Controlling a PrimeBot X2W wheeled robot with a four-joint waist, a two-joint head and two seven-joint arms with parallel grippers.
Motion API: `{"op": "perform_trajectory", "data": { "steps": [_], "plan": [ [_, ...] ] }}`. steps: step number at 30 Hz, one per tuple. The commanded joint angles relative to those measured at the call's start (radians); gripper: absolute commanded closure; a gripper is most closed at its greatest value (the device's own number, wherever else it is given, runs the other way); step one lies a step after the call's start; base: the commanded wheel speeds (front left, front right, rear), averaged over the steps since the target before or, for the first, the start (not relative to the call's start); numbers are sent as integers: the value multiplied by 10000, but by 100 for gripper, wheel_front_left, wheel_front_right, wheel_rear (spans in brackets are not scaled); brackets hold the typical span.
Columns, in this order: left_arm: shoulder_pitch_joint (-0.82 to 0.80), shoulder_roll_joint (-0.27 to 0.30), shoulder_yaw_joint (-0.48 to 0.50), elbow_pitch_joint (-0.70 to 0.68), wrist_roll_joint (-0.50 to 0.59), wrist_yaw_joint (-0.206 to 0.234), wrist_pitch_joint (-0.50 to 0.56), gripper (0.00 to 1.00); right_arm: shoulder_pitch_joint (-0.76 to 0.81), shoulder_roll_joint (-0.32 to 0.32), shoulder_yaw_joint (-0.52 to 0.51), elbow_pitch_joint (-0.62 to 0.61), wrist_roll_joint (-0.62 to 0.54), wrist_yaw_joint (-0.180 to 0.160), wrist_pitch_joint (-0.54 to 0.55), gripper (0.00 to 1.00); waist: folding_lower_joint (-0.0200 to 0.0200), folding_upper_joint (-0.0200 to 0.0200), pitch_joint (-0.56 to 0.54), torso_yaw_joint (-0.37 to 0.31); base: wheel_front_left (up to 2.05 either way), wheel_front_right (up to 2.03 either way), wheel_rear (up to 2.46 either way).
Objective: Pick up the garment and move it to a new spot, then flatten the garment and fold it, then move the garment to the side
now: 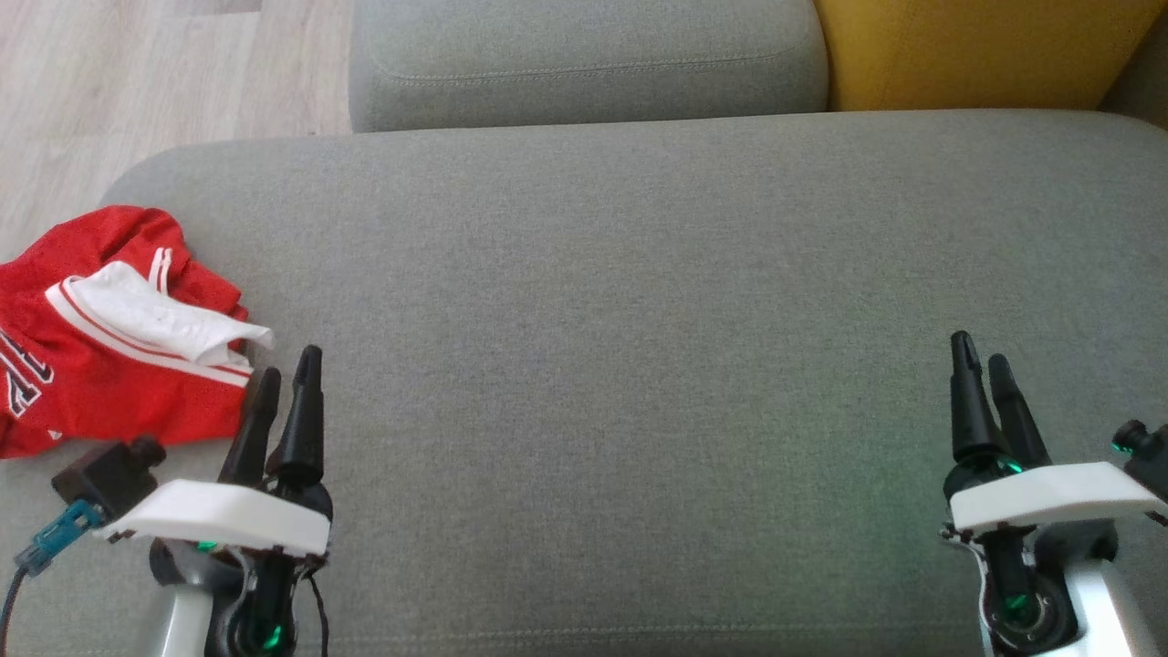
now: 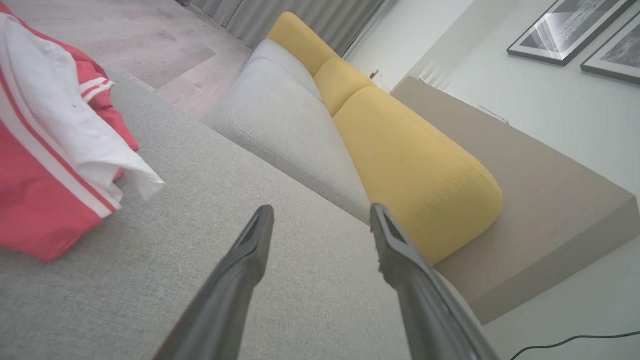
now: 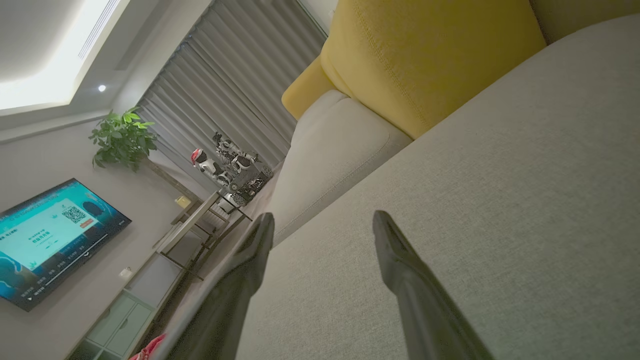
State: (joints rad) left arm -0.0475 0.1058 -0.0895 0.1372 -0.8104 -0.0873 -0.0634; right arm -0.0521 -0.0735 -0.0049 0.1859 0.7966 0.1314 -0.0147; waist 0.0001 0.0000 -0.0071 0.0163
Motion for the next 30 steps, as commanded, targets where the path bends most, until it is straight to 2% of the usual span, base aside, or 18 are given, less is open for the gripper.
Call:
{"op": "perform_trajectory", "data": {
  "steps": [1,30],
  "plan": [
    [-602,274,85,-439,375,65,-124,0,-593,-183,163,-439,-395,-4,-129,0,-1,0,-4,3,0,0,0],
    [-471,849,-711,29,3579,794,-956,0,-374,29,365,-371,-4334,-5,-259,0,-1,0,-89,-9,0,0,0]
  ]
}}
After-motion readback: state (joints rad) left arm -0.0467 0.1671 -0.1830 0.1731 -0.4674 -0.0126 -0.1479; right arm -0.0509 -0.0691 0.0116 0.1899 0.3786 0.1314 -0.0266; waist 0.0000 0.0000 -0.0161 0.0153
